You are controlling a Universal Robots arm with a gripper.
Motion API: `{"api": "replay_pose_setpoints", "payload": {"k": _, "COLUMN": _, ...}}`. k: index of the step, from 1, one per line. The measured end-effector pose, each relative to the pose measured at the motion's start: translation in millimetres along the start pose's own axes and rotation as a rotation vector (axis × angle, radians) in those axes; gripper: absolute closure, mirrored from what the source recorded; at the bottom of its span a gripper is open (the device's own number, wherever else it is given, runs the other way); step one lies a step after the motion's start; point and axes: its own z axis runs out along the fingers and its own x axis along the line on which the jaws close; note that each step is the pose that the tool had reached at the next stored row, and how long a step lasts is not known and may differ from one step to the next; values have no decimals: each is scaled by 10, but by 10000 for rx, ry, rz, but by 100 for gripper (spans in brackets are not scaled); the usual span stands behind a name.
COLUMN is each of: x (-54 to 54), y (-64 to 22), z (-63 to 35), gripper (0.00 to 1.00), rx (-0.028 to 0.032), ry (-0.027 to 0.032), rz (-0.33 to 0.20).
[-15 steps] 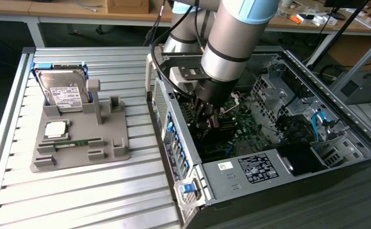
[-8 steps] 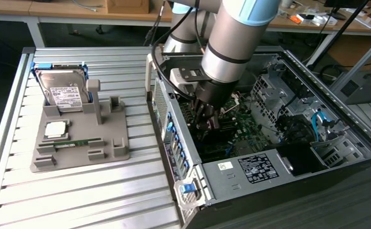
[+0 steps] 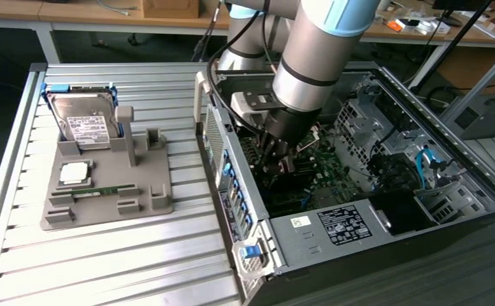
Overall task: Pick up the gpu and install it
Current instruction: 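Press down on the gpu until it lock into place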
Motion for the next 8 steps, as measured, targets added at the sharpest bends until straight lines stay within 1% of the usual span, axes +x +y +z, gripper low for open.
{"api": "replay_pose_setpoints", "payload": {"k": 1, "x": -1, "y": -1, "z": -11, "gripper": 89, "rx": 10, "ry": -12, "rz": -4}}
{"api": "replay_pose_setpoints", "payload": {"k": 3, "x": -1, "y": 5, "z": -133, "gripper": 89, "rx": 11, "ry": 1, "rz": -10}}
{"api": "replay_pose_setpoints", "payload": {"k": 5, "x": -2, "y": 9, "z": -208, "gripper": 89, "rx": 15, "ry": -1, "rz": -11}}
{"api": "replay_pose_setpoints", "payload": {"k": 6, "x": -2, "y": 5, "z": -224, "gripper": 89, "rx": 15, "ry": 0, "rz": -11}}
{"api": "replay_pose_setpoints", "payload": {"k": 8, "x": 1, "y": -34, "z": -228, "gripper": 89, "rx": 13, "ry": -5, "rz": -10}}
